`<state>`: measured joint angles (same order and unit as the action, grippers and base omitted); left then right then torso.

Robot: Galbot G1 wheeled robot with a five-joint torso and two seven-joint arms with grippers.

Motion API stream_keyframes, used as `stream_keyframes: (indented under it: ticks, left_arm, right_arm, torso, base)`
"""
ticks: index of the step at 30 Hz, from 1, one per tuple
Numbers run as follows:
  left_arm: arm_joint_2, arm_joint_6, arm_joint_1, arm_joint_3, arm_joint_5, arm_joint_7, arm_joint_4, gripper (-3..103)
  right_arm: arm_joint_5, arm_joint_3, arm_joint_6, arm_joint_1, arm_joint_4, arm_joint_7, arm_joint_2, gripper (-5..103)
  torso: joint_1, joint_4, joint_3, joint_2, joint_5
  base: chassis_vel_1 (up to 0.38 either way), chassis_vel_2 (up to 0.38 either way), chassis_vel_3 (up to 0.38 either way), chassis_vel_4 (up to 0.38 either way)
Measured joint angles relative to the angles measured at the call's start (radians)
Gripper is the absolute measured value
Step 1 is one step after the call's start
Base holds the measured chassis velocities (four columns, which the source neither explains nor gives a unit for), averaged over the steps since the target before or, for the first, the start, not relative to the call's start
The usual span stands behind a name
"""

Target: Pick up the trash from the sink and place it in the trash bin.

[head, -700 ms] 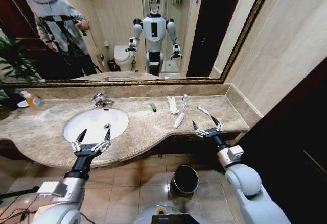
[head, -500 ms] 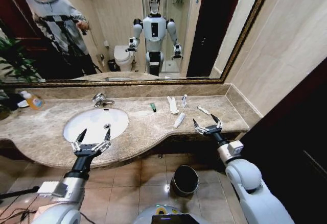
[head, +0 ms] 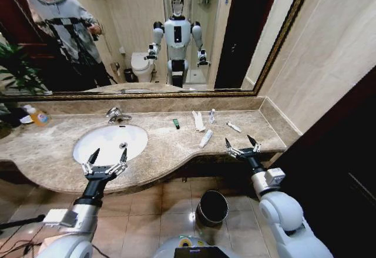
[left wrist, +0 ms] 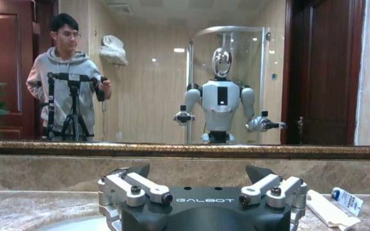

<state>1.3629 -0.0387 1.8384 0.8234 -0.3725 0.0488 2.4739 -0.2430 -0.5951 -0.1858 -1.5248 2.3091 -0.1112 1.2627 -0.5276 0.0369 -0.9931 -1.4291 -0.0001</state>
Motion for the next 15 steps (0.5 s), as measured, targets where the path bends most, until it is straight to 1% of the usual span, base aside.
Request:
stream_keyframes:
  ticks: [4, 6, 8, 9, 10, 11, 13, 14, 15]
  left_arm:
    - [0.0, 0.0, 0.0, 0.0, 0.0, 0.0, 0.0, 100]
    - [0.0, 0.0, 0.0, 0.0, 0.0, 0.0, 0.0, 100]
    - [0.0, 0.0, 0.0, 0.0, 0.0, 0.0, 0.0, 100]
    - [0.0, 0.0, 0.0, 0.0, 0.0, 0.0, 0.0, 100]
    - [0.0, 0.0, 0.0, 0.0, 0.0, 0.0, 0.0, 100]
    - [0.0, 0.0, 0.0, 0.0, 0.0, 0.0, 0.0, 100]
    - [0.0, 0.0, 0.0, 0.0, 0.0, 0.0, 0.0, 100]
    - [0.0, 0.0, 0.0, 0.0, 0.0, 0.0, 0.0, 100]
    - [0.0, 0.0, 0.0, 0.0, 0.0, 0.0, 0.0, 100]
  right_arm:
    - [0.024, -0.005, 0.009, -0.027, 0.018, -0.023, 0.02, 100]
    - [0.028, -0.007, 0.01, -0.032, 0.02, -0.022, 0.024, 100]
    - [0.03, -0.013, 0.013, -0.034, 0.018, 0.012, 0.027, 100]
    - [0.03, -0.013, 0.013, -0.034, 0.018, 0.012, 0.027, 100]
    - [0.027, -0.016, 0.014, -0.029, 0.01, 0.029, 0.025, 100]
    - [0.01, -0.018, 0.014, -0.001, -0.023, 0.066, 0.01, 100]
    - [-0.017, -0.02, 0.014, 0.048, -0.087, 0.101, -0.017, 100]
    - [-0.017, -0.02, 0.014, 0.048, -0.087, 0.101, -0.017, 100]
    - [-0.037, -0.02, 0.013, 0.078, -0.12, 0.118, -0.034, 100]
  torso:
    - [0.0, -0.0001, 0.0, 0.0, 0.0]
    - [0.0, -0.0001, 0.0, 0.0, 0.0]
    - [0.0, -0.0001, 0.0, 0.0, 0.0]
    - [0.0, -0.0001, 0.0, 0.0, 0.0]
    - [0.0, -0.0002, 0.0, 0.0, 0.0]
    - [0.0, -0.0001, 0.0, 0.0, -0.0001]
    - [0.0, 0.0, 0.0, 0.0, 0.0002]
    - [0.0, 0.0, 0.0, 0.0, 0.0002]
    - [0.0, 0.0, 0.0, 0.0, 0.0003]
  base:
    - [0.0, 0.0, 0.0, 0.0]
    - [0.0, 0.0, 0.0, 0.0]
    - [0.0, 0.0, 0.0, 0.0]
    - [0.0, 0.0, 0.0, 0.0]
    - [0.0, 0.0, 0.0, 0.0]
    - [0.0, 0.0, 0.0, 0.0]
    - [0.0, 0.0, 0.0, 0.0]
    - [0.0, 0.0, 0.0, 0.0]
    - [0.0, 0.0, 0.0, 0.0]
